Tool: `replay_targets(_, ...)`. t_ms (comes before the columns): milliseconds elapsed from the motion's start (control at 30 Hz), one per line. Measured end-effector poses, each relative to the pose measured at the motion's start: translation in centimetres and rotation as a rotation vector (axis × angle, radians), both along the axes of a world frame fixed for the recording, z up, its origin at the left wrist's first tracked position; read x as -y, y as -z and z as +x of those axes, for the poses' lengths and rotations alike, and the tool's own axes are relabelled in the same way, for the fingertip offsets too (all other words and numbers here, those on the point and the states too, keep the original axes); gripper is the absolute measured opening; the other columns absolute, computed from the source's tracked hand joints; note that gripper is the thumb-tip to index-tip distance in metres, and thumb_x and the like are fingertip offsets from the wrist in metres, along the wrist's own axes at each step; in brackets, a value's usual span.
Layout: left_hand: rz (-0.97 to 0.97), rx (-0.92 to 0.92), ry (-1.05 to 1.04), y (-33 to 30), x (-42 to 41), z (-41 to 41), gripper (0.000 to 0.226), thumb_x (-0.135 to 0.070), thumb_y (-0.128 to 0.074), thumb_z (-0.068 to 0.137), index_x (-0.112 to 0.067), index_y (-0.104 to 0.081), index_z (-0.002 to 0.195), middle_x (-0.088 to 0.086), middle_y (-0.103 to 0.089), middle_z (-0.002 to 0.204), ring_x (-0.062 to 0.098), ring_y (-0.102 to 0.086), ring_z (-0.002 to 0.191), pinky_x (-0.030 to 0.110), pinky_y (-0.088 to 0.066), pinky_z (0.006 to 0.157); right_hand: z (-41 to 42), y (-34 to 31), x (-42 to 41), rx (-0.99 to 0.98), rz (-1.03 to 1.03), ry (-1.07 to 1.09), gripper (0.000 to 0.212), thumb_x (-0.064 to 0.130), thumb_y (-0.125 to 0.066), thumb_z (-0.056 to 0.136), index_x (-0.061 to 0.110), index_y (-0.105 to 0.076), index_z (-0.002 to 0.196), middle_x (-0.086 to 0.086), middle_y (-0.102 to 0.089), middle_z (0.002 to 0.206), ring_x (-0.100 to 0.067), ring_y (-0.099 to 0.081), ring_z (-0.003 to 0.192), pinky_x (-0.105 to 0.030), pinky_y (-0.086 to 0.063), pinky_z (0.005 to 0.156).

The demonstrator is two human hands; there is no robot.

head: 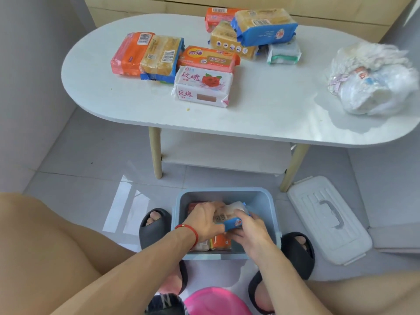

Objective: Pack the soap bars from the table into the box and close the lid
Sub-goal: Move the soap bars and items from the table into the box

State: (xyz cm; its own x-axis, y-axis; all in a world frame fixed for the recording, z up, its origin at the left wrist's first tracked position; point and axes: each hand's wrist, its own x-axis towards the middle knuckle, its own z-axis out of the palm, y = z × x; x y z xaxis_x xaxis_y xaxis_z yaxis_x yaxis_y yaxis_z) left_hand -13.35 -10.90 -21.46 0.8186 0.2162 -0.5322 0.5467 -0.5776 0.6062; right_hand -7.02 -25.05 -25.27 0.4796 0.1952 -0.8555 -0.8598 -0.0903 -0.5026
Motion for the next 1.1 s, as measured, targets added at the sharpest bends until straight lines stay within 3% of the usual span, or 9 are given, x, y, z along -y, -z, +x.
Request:
replay_targets(100,0.036,0.002,-0.154,0.5,-1.1,0.0,0.048,-0.023,-0.067,0.076,-0.016,-0.063,0.124,0.007,-0.067,0.117,0.023,-0.064,0.104,0.031,-0.054,0.089,0.8,1.1,0.7,0.009,-0.100,0.149,0.039,0.010,-0.064,0.100,0.009,-0.046,0.135,-0.025,-0.069,0.112,-0.037,-0.075,0.090,-0.045,-0.063,0.071)
replay_targets(267,0.350,0.080,-0.182,1.6,-3.0,-1.0,0.025,-0.017,-0.059,0.082,-0.014,-0.068,0.105,0.009,-0.065,0.106,0.029,-0.055,0.103,0.031,-0.045,0.086,1.4,2.4,0.0,0.007,-0.174,0.353,0.048,0.009,-0.062,0.101,0.004,-0.041,0.144,-0.028,-0.062,0.127,-0.041,-0.071,0.099,-0.047,-0.062,0.081)
replay_targets(400,0.427,0.131,-0.108,2.2,-3.0,-2.4,0.023,-0.013,-0.056,0.078,-0.011,-0.068,0.097,0.008,-0.064,0.102,0.027,-0.050,0.101,0.036,-0.047,0.086,0.5,3.4,-1.3,0.035,-0.265,0.564,0.037,0.019,-0.060,0.103,0.006,-0.049,0.136,-0.022,-0.062,0.129,-0.037,-0.073,0.089,-0.033,-0.059,0.061)
replay_targets(567,0.446,0.136,-0.030,2.3,-2.9,-3.1,0.031,-0.013,-0.054,0.080,-0.012,-0.069,0.107,0.004,-0.064,0.111,0.024,-0.050,0.110,0.034,-0.046,0.091,0.3,4.2,-3.1,0.111,-0.502,0.486,0.045,0.034,-0.061,0.101,0.010,-0.047,0.136,-0.019,-0.064,0.128,-0.038,-0.070,0.103,-0.046,-0.058,0.091)
replay_targets(700,0.442,0.142,-0.028,2.3,-3.1,-3.3,0.033,-0.012,-0.054,0.080,-0.012,-0.069,0.109,0.003,-0.063,0.113,0.023,-0.050,0.114,0.033,-0.044,0.091,1.8,5.2,-3.4,0.157,-0.464,0.371,0.046,0.034,-0.065,0.099,0.007,-0.050,0.133,-0.018,-0.067,0.126,-0.038,-0.072,0.103,-0.051,-0.058,0.094)
replay_targets(833,0.443,0.144,-0.035,2.3,-3.2,-3.3,0.033,-0.010,-0.053,0.080,-0.011,-0.070,0.108,0.004,-0.064,0.114,0.023,-0.050,0.114,0.032,-0.044,0.094,3.4,6.1,-2.7,0.059,-0.261,0.412,0.046,0.028,-0.067,0.099,0.004,-0.049,0.134,-0.013,-0.066,0.119,-0.024,-0.071,0.068,-0.036,-0.061,0.080)
replay_targets(967,0.434,0.155,-0.039,2.5,-3.1,-3.3,0.032,-0.008,-0.053,0.080,-0.011,-0.069,0.108,0.004,-0.063,0.113,0.023,-0.050,0.114,0.030,-0.041,0.089,3.8,6.2,-2.4,-0.011,-0.151,0.394,0.042,0.006,-0.060,0.101,0.000,-0.048,0.141,-0.020,-0.063,0.132,-0.026,-0.072,0.092,-0.037,-0.057,0.095)
replay_targets(1033,0.438,0.145,-0.034,2.5,-3.1,-3.3,0.033,-0.008,-0.052,0.079,-0.011,-0.070,0.108,0.003,-0.064,0.113,0.022,-0.050,0.113,0.029,-0.040,0.087,2.7,6.0,-3.1,-0.020,-0.124,0.320,0.033,0.001,-0.058,0.100,0.001,-0.051,0.133,-0.017,-0.067,0.120,-0.027,-0.070,0.098,-0.038,-0.056,0.098)
replay_targets(1100,0.437,0.134,-0.017,2.5,-3.0,-3.3,0.033,-0.009,-0.052,0.080,-0.012,-0.070,0.108,0.003,-0.064,0.113,0.022,-0.050,0.113,0.029,-0.041,0.088,2.0,5.5,-3.7,-0.059,-0.046,0.246,0.020,-0.002,-0.057,0.100,0.006,-0.055,0.117,-0.013,-0.067,0.101,-0.019,-0.068,0.086,-0.038,-0.053,0.100)
